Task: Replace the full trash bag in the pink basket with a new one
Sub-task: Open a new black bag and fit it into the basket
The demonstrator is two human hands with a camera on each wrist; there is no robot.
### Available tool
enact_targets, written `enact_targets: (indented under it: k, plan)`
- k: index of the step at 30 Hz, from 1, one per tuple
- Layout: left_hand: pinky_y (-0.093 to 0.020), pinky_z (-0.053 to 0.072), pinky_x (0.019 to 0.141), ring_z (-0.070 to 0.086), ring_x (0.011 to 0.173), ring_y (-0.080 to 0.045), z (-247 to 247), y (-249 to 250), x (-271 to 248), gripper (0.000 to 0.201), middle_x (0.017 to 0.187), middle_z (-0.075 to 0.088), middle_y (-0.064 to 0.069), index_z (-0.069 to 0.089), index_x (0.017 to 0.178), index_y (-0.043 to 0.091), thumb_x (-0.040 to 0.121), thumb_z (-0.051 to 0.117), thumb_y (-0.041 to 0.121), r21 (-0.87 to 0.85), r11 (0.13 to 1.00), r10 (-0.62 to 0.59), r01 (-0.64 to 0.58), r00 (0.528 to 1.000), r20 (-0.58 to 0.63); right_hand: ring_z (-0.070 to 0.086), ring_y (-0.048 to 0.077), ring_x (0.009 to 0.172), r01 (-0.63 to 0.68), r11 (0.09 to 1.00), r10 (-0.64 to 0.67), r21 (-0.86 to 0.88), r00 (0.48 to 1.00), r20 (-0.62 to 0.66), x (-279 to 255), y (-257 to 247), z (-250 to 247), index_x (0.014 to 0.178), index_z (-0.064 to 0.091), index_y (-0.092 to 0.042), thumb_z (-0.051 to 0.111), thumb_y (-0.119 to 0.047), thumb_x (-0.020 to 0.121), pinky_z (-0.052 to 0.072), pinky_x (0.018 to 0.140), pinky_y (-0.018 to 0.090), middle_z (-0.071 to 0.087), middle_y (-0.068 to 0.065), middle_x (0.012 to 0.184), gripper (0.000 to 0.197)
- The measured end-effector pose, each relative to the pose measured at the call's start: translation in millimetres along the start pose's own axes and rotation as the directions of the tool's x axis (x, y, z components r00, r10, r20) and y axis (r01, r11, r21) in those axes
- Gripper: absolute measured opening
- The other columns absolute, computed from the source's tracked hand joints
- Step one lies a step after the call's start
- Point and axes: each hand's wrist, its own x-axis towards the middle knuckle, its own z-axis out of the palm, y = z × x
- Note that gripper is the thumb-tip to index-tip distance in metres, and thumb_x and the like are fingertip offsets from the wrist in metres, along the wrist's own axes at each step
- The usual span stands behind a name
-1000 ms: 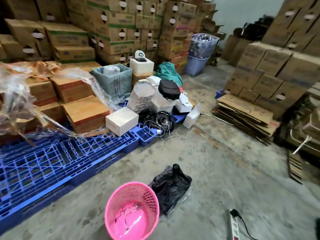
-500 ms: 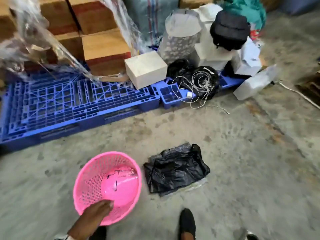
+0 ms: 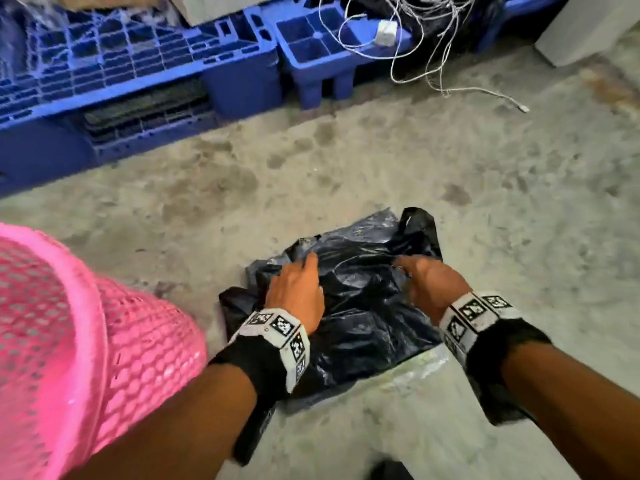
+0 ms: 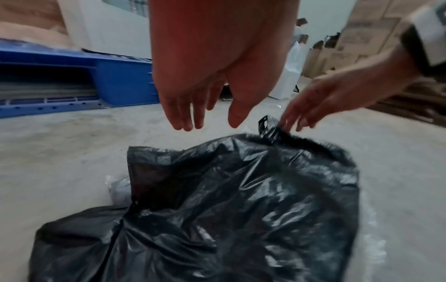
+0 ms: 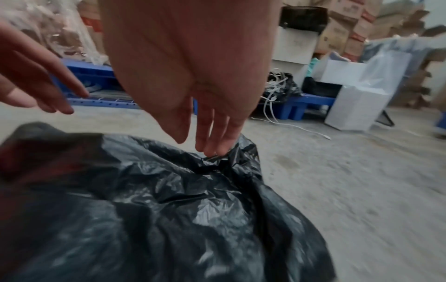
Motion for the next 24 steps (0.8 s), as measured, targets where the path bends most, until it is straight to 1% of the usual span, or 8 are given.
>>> enact_targets:
  k: [3,6,8,10,15,18,22,24]
  plan:
    - [-0.044,0.031,0.106,0.030,0.132,-0.035,20,-18,32,0.074,0.142,0.040,-0.014,0.010,0.146,0.012,0.089,0.054,0.025,0.229,0.973,0.016,-0.025,0.999,0.043,0.040,0.031,0.133,0.118,0.975,-0.117,-0.189,0.993,0.017,51,6,16,0.143,0.029,-0.016,0.056,-0.002,0.080,0.034,0.110,0.042,0.040,0.014,0.147,0.070]
    - [-0.043,0.024,0.109,0.024,0.136,-0.033,17,-28,44,0.059,0.142,0.041,-0.013,0.030,0.141,0.010,0.088,0.052,0.020,0.423,0.904,0.038,-0.059,0.998,0.060,0.021,0.024,0.142,0.134,0.896,-0.105,-0.423,0.990,0.090,70,9,18,0.148,0.010,-0.016,0.057,-0.009,0.081,0.010,0.118,0.043,0.027,0.009,0.154,0.082]
    - [-0.043,0.023,0.109,0.027,0.134,-0.033,8,-31,46,0.048,0.138,0.047,-0.014,0.042,0.134,0.007,0.087,0.050,0.012,0.471,0.876,0.103,-0.109,0.994,0.038,0.046,0.025,0.127,0.166,0.796,-0.180,-0.582,0.983,0.034,67,2,7,0.136,0.040,-0.013,0.059,-0.015,0.082,0.016,0.111,0.042,0.057,0.015,0.131,0.058]
    - [-0.041,0.032,0.102,0.042,0.124,-0.032,-10,-27,41,0.037,0.127,0.055,-0.015,0.050,0.122,0.008,0.086,0.050,0.011,0.456,0.880,0.151,-0.132,0.988,-0.007,0.066,0.023,0.098,0.154,0.738,-0.224,-0.656,0.974,-0.022,54,-12,-15,0.099,0.068,-0.015,0.067,-0.021,0.076,0.031,0.092,0.034,0.072,0.013,0.096,0.025]
    - [-0.039,0.045,0.085,0.057,0.110,-0.037,-108,-11,2,0.025,0.117,0.060,-0.018,0.050,0.110,0.010,0.087,0.048,0.019,0.101,0.992,0.109,-0.073,0.908,-0.405,0.066,0.031,0.092,0.110,0.898,-0.200,-0.427,0.964,-0.173,20,-73,-115,0.086,0.068,-0.010,0.060,-0.012,0.077,0.048,0.070,0.024,0.070,0.014,0.091,0.012]
    - [-0.041,0.045,0.084,0.056,0.107,-0.038,-190,-1,-35,0.026,0.114,0.060,-0.020,0.049,0.105,0.010,0.083,0.053,0.021,-0.118,0.979,0.066,-0.169,0.798,-0.599,0.059,0.022,0.078,0.216,0.893,-0.345,-0.395,0.893,-0.289,-18,-130,-186,0.059,0.053,-0.031,0.069,-0.013,0.072,0.043,0.063,0.022,0.062,-0.002,0.070,0.027]
    - [-0.031,0.043,0.085,0.052,0.109,-0.028,-278,4,-88,0.058,0.128,0.054,-0.014,0.040,0.130,0.017,0.078,0.064,0.029,-0.119,0.942,0.180,-0.313,0.775,-0.606,0.050,0.005,0.056,0.378,0.860,-0.500,-0.344,0.764,-0.409,-67,-203,-248,0.053,0.050,-0.028,0.074,-0.019,0.073,0.033,0.048,0.007,0.055,-0.009,0.058,0.032]
    - [-0.032,0.043,0.095,0.050,0.117,-0.023,-303,-6,-116,0.078,0.136,0.050,-0.009,0.034,0.138,0.020,0.072,0.073,0.035,-0.035,0.931,0.269,-0.363,0.747,-0.608,0.045,-0.002,0.048,0.545,0.799,-0.596,-0.253,0.661,-0.456,-87,-233,-261,0.055,0.050,-0.027,0.073,-0.012,0.075,0.035,0.048,0.009,0.054,-0.008,0.055,0.034]
